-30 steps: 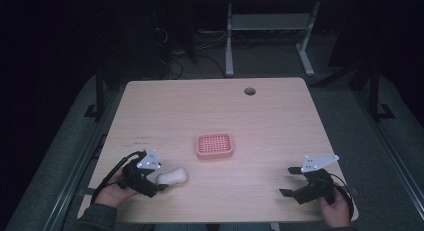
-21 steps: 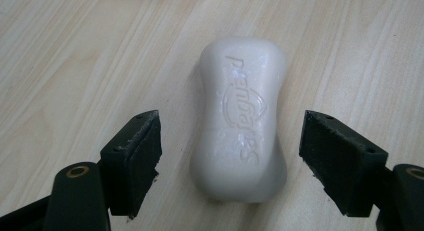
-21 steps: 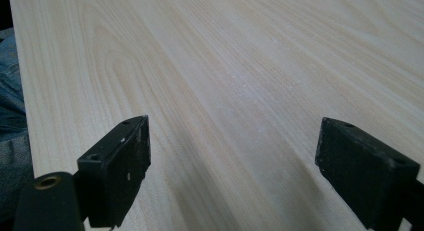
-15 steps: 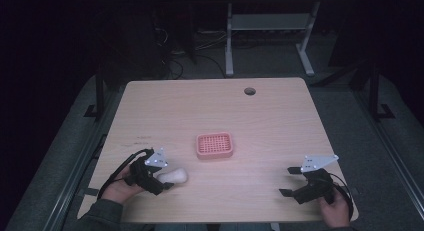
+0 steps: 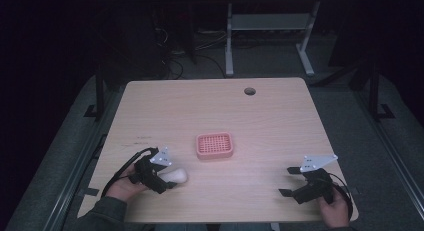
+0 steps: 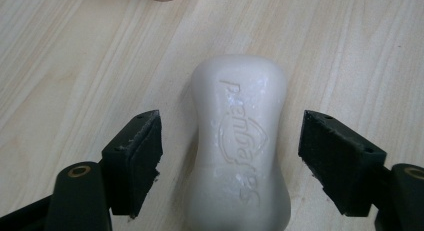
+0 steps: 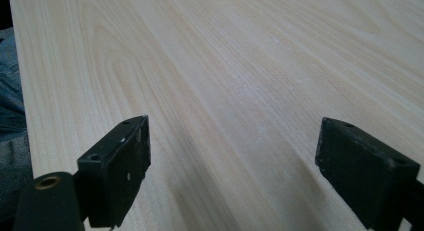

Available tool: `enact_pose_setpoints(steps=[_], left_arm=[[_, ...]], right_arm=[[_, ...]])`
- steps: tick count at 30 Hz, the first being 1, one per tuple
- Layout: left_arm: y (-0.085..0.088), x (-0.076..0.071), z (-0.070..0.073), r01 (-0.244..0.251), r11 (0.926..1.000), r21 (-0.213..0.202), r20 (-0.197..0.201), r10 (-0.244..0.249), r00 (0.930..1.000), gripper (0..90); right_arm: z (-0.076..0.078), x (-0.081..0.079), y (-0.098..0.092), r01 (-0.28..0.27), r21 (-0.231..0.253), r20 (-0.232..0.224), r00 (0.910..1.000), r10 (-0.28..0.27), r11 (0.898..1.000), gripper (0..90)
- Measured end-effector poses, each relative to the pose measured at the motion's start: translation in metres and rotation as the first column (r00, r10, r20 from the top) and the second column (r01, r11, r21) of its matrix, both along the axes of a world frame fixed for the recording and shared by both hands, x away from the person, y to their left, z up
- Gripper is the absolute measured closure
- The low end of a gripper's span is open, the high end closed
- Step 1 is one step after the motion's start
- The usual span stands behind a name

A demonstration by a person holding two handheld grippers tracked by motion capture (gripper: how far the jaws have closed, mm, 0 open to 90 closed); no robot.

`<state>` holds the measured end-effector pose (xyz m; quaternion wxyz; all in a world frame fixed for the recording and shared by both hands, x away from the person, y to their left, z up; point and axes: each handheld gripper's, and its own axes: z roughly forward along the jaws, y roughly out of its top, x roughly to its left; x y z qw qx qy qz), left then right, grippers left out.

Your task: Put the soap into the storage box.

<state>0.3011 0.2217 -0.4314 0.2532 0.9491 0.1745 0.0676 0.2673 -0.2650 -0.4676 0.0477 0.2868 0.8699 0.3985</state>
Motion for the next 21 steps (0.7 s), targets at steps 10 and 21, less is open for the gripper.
enact_pose_setpoints(steps=[10, 21], left_arm=[[-0.0058, 0.0027, -0.0045, 0.004, 0.9996, 0.027, -0.020, -0.003, 0.9998, 34.2], [-0.0075, 0.0029, -0.0083, 0.010, 0.9988, 0.048, -0.043, -0.008, 0.9991, 38.1]], right_arm=[[0.0002, -0.0004, -0.0007, 0.000, 0.000, 0.001, 1.0000, 0.000, 1.000, 14.2], [0.0006, -0.0005, -0.0007, -0.002, 0.000, 0.005, 1.0000, 0.002, 1.000, 14.2]])
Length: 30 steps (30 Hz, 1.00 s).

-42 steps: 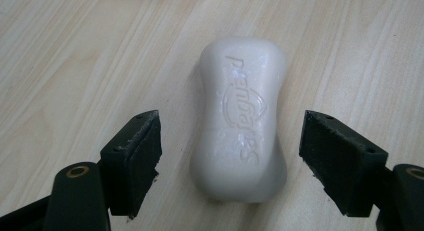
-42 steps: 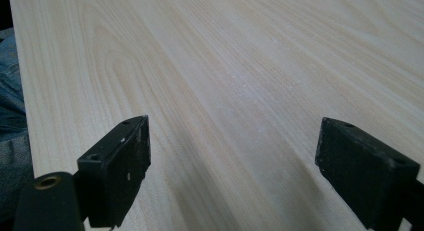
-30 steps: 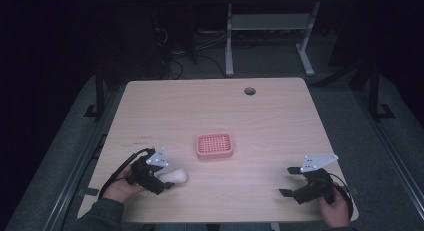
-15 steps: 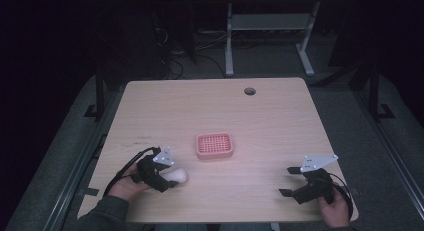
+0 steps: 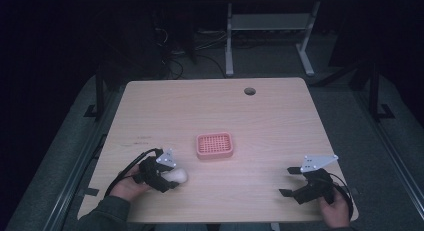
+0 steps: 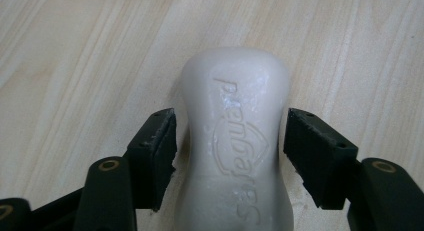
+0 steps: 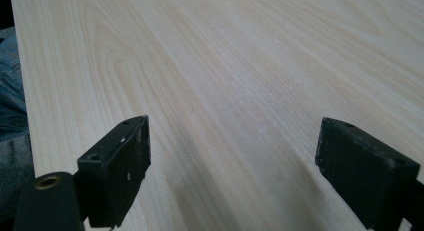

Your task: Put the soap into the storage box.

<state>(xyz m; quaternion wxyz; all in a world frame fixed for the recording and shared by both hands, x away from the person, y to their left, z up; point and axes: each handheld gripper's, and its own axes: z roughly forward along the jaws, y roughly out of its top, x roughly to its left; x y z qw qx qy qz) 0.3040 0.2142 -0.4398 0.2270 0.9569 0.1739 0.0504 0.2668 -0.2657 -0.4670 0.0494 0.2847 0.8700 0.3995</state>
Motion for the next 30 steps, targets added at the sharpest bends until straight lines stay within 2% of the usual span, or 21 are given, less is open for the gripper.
enact_pose_setpoints(steps=[11, 30], left_arm=[[0.0002, 0.0009, -0.0020, 0.001, 1.0000, 0.007, -0.017, -0.001, 0.9999, 45.2], [0.0003, 0.0015, -0.0044, -0.007, 0.9999, 0.013, -0.026, 0.007, 0.9996, 46.3]], right_arm=[[0.0002, -0.0003, -0.0001, 0.001, 0.001, 0.000, 1.0000, -0.001, 1.000, 14.1], [0.0004, -0.0006, -0.0003, 0.000, 0.001, 0.001, 1.0000, 0.000, 1.000, 14.2]])
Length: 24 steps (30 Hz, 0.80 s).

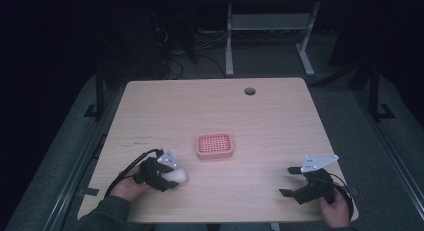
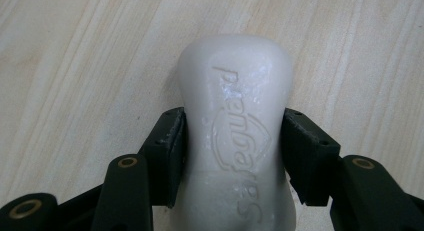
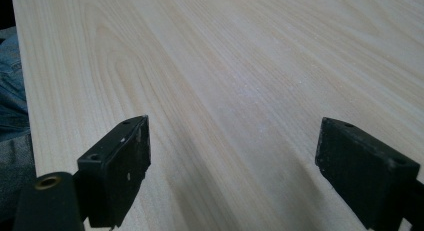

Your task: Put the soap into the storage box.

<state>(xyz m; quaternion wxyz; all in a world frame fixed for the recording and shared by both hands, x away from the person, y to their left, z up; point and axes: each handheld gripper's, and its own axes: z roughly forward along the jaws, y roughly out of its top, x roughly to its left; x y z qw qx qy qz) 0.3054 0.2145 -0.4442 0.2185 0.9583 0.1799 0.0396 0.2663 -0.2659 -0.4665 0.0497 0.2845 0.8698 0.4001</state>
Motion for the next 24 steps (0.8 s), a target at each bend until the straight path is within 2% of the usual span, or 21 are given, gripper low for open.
enact_pose_setpoints(steps=[7, 16, 24], left_arm=[[-0.0004, 0.0002, 0.0002, -0.004, 1.0000, -0.006, -0.009, 0.004, 0.9999, 48.6], [-0.0025, 0.0008, 0.0016, -0.005, 0.9999, 0.012, -0.014, 0.005, 0.9999, 49.2], [-0.0025, -0.0004, 0.0061, -0.019, 0.9998, 0.001, -0.001, 0.019, 0.9998, 49.3]], right_arm=[[0.0000, 0.0000, 0.0001, 0.000, 0.000, 0.000, 1.0000, 0.000, 1.000, 14.2], [0.0002, -0.0003, -0.0001, 0.001, 0.000, 0.000, 1.0000, -0.001, 1.000, 14.2], [0.0006, -0.0007, -0.0004, 0.004, 0.001, 0.002, 1.0000, -0.004, 1.000, 14.2]])
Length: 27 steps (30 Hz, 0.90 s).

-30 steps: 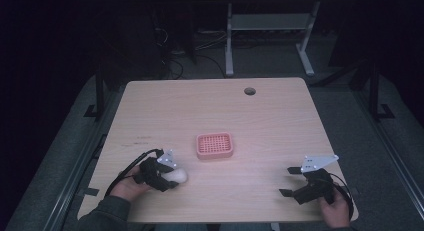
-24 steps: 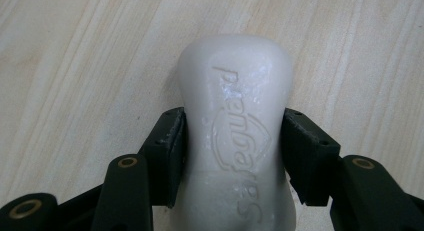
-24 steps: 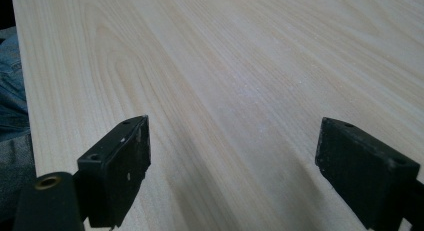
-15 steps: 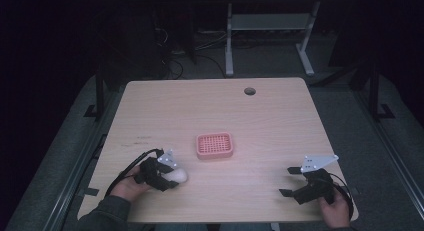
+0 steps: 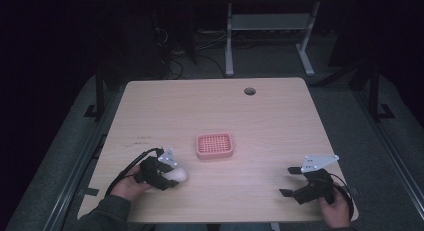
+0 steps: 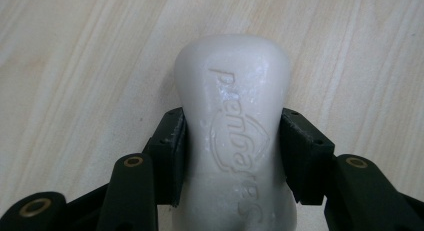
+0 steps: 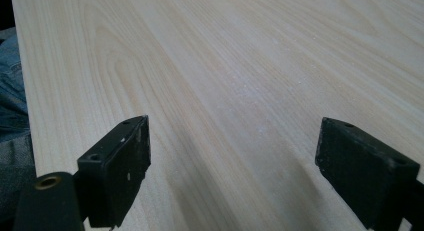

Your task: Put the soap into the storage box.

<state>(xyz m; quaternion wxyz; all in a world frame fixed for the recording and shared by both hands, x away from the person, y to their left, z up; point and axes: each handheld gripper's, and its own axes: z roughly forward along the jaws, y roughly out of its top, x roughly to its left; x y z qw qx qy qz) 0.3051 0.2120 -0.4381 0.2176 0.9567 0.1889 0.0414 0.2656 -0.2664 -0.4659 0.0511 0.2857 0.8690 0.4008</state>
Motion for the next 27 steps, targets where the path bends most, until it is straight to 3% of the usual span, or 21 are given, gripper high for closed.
enact_pose_setpoints(steps=[7, 27], left_arm=[[-0.002, 0.000, 0.006, 0.012, 0.9999, -0.006, 0.015, -0.011, 0.9998, 49.3], [-0.014, 0.015, 0.015, 0.035, 0.9989, -0.032, -0.001, -0.035, 0.9994, 49.3]], right_arm=[[0.001, -0.002, 0.000, 0.007, 0.004, 0.005, 1.0000, -0.007, 1.000, 14.2], [0.002, -0.006, -0.001, 0.013, 0.023, 0.004, 0.9999, -0.014, 1.000, 14.2]])
